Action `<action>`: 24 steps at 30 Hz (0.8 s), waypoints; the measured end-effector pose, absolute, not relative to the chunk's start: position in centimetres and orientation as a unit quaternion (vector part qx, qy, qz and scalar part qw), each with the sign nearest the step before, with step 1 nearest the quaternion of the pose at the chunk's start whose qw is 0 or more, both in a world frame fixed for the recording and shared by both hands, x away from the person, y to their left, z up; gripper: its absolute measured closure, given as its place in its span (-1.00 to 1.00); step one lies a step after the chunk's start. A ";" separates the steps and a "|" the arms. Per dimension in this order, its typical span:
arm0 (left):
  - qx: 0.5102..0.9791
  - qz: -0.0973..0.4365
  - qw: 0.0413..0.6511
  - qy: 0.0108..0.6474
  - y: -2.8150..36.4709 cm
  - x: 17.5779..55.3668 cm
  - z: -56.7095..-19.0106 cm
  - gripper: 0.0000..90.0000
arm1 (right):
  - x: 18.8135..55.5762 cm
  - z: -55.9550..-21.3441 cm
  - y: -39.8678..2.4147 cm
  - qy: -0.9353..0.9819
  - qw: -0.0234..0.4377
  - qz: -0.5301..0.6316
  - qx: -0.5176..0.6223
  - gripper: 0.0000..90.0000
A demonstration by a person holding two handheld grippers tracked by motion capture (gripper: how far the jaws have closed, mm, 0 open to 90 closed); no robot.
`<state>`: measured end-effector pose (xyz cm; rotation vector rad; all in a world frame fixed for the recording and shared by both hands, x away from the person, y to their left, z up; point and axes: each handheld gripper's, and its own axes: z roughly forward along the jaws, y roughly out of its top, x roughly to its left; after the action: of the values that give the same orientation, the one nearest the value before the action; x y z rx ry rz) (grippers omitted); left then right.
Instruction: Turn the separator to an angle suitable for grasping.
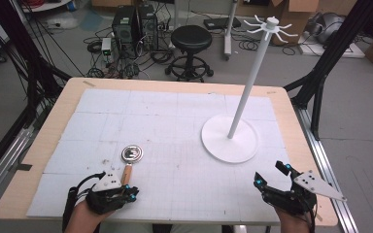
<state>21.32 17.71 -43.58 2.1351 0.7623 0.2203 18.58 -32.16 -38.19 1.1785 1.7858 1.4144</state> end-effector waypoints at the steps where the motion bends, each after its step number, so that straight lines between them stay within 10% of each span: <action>1: 0.852 0.088 0.415 0.307 17.9 21.3 -43.6 0.87 | 18.6 -38.2 -32.2 0.668 0.284 0.529 0.440 -0.66; 24: 0.801 0.121 0.369 0.456 23.7 24.0 -43.8 0.87 | 18.7 -38.4 -32.1 0.670 0.280 0.527 0.441 -0.66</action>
<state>23.97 23.68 -43.81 2.0570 1.1696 0.3098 18.73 -32.14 -38.38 1.1837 1.7961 1.4144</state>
